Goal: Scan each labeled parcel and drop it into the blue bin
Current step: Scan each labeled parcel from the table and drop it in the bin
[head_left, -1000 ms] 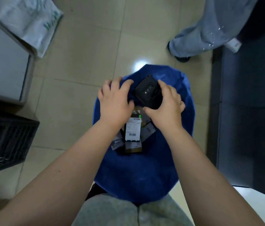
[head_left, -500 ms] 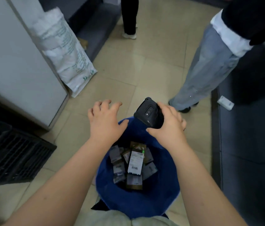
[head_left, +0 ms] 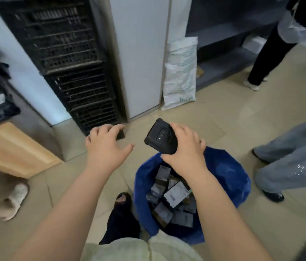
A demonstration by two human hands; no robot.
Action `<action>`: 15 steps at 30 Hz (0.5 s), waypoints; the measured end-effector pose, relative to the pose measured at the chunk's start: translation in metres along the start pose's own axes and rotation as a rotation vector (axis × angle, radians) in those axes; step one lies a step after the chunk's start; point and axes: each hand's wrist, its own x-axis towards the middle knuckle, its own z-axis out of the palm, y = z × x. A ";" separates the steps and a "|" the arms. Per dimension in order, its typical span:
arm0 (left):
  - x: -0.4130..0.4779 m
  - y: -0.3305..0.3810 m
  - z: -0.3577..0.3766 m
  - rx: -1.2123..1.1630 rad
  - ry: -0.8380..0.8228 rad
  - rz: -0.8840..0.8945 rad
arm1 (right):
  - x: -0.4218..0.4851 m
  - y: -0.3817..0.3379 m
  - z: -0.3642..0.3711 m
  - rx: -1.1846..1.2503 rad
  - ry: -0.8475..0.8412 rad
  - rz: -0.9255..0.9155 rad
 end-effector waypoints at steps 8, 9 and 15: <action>-0.116 -0.119 -0.078 0.022 0.179 -0.463 | -0.045 -0.132 0.053 -0.011 -0.231 -0.499; -0.133 -0.133 -0.089 0.022 0.213 -0.511 | -0.052 -0.150 0.058 -0.009 -0.254 -0.554; -0.248 -0.207 -0.140 0.019 0.390 -0.805 | -0.121 -0.253 0.091 -0.025 -0.417 -0.874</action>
